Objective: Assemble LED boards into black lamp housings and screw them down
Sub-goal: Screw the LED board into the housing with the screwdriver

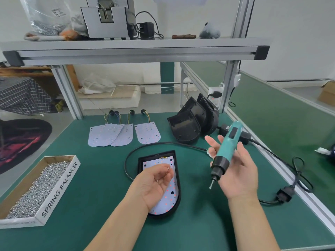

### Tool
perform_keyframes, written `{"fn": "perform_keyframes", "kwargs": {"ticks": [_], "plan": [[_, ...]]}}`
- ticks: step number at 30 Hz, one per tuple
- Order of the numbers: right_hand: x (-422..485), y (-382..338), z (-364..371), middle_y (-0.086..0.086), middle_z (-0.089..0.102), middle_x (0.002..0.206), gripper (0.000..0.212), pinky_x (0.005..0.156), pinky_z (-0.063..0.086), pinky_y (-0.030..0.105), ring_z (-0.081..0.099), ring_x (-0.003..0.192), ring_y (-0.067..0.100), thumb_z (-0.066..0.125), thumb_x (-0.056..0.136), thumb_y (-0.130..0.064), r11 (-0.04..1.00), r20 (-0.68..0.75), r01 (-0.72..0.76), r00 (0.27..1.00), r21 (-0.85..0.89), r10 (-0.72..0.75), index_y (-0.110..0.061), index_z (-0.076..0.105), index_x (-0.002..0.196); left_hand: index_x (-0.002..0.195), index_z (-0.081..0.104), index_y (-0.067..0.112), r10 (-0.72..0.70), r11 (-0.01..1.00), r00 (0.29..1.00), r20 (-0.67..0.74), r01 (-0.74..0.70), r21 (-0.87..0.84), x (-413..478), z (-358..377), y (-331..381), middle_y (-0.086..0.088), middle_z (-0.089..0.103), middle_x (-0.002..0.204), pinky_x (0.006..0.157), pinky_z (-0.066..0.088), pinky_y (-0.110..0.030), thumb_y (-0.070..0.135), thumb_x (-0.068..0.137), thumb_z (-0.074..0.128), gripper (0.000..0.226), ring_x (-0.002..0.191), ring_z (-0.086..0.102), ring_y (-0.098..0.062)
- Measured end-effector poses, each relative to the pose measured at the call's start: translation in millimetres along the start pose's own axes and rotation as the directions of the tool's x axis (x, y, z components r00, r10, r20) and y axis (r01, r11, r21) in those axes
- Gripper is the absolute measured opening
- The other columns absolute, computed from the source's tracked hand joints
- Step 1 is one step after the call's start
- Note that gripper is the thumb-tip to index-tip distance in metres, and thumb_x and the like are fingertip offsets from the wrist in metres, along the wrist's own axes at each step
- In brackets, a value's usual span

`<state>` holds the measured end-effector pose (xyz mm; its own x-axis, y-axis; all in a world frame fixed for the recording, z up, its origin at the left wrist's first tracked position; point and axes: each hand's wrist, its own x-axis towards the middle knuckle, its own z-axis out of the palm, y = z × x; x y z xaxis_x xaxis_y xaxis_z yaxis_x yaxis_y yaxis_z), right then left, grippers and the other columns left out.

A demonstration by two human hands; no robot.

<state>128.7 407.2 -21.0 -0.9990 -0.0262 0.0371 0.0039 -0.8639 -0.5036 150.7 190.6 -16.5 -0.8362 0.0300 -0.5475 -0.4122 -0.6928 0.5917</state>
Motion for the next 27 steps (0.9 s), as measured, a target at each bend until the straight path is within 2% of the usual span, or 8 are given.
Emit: {"fn": "perform_keyframes", "kwargs": {"ticks": [2, 4, 6, 8, 10, 15, 21, 27], "plan": [[1.5, 5.8, 5.7, 0.009, 0.069, 0.091, 0.046, 0.053, 0.053, 0.020, 0.060, 0.071, 0.016, 0.057, 0.093, -0.039, 0.996, 0.040, -0.040, 0.999, 0.081, 0.037, -0.006, 0.059, 0.124, 0.066, 0.071, -0.010, 0.005, 1.000, 1.000, 0.018, -0.005, -0.001, 0.1, -0.5, 0.3, -0.017, 0.068, 0.068, 0.049, 0.056, -0.020, -0.014, 0.089, 0.057, 0.027, 0.056, 0.069, -0.022], [5.6, 12.0, 12.4, -0.004, 0.053, 0.065, 0.033, 0.041, 0.035, 0.013, 0.045, 0.056, 0.008, 0.058, 0.086, -0.038, 0.973, 0.089, -0.041, 0.996, 0.227, 0.021, -0.011, 0.062, 0.106, 0.068, 0.072, -0.011, 0.010, 1.000, 0.999, 0.032, -0.010, 0.001, -0.5, -0.2, -0.1, -0.017, 0.069, 0.070, 0.050, 0.057, -0.021, -0.014, 0.089, 0.057, 0.026, 0.058, 0.070, -0.022], [9.4, 16.8, 19.6, -0.009, 0.043, 0.058, 0.027, 0.042, 0.022, 0.017, 0.034, 0.054, 0.006, 0.057, 0.082, -0.034, 0.933, 0.133, -0.032, 0.991, 0.360, -0.017, -0.015, 0.062, 0.100, 0.078, 0.069, -0.012, 0.014, 1.000, 0.999, 0.040, -0.014, 0.006, -1.2, -0.5, -1.3, -0.017, 0.069, 0.072, 0.050, 0.057, -0.021, -0.014, 0.091, 0.057, 0.018, 0.058, 0.071, -0.022], [13.0, 16.9, 24.1, -0.010, 0.042, 0.060, 0.029, 0.047, 0.018, 0.017, 0.029, 0.058, 0.005, 0.058, 0.078, -0.031, 0.927, 0.157, -0.007, 0.986, 0.374, -0.055, -0.019, 0.063, 0.104, 0.082, 0.067, -0.011, 0.019, 0.999, 0.998, 0.053, -0.021, 0.028, -1.0, -0.7, -3.3, -0.017, 0.068, 0.070, 0.050, 0.057, -0.021, -0.012, 0.093, 0.056, 0.016, 0.058, 0.070, -0.021], [15.8, 14.5, 30.6, -0.011, 0.045, 0.064, 0.030, 0.051, 0.021, 0.015, 0.031, 0.062, 0.006, 0.065, 0.075, -0.024, 0.962, 0.138, 0.044, 0.987, 0.270, -0.084, -0.021, 0.065, 0.105, 0.085, 0.066, -0.008, 0.024, 0.997, 0.997, 0.075, -0.029, 0.078, -0.5, 0.7, -6.0, -0.014, 0.068, 0.067, 0.050, 0.055, -0.020, -0.009, 0.095, 0.055, 0.015, 0.057, 0.067, -0.018], [26.1, 16.2, 51.1, -0.003, 0.051, 0.080, 0.016, 0.052, 0.039, 0.017, 0.048, 0.061, 0.009, 0.067, 0.088, -0.011, 0.957, -0.146, 0.246, 0.952, -0.153, -0.268, -0.016, 0.058, 0.100, 0.089, 0.065, -0.003, 0.056, 0.978, 0.995, 0.082, -0.071, 0.197, 1.9, 5.7, -13.7, -0.009, 0.068, 0.065, 0.050, 0.053, -0.019, -0.003, 0.099, 0.055, 0.014, 0.056, 0.063, -0.014], [31.8, 24.7, 68.0, -0.009, 0.057, 0.057, 0.018, 0.054, 0.044, 0.019, 0.050, 0.051, 0.009, 0.072, 0.087, -0.012, 0.836, -0.214, 0.412, 0.836, -0.362, -0.505, -0.018, 0.055, 0.084, 0.092, 0.064, -0.003, 0.068, 0.968, 0.995, 0.076, -0.084, 0.236, 2.5, 9.8, -15.0, -0.009, 0.068, 0.064, 0.050, 0.053, -0.020, -0.002, 0.100, 0.053, 0.014, 0.053, 0.065, -0.015], [32.8, 30.9, 80.5, -0.005, 0.056, 0.056, 0.016, 0.059, 0.047, 0.023, 0.051, 0.054, 0.015, 0.073, 0.084, -0.017, 0.727, -0.203, 0.514, 0.735, -0.455, -0.647, -0.021, 0.058, 0.079, 0.089, 0.065, -0.005, 0.044, 0.978, 0.997, 0.060, -0.055, 0.200, 3.8, 10.7, -12.4, -0.015, 0.069, 0.065, 0.051, 0.056, -0.023, -0.002, 0.099, 0.054, 0.015, 0.054, 0.067, -0.019]]}}
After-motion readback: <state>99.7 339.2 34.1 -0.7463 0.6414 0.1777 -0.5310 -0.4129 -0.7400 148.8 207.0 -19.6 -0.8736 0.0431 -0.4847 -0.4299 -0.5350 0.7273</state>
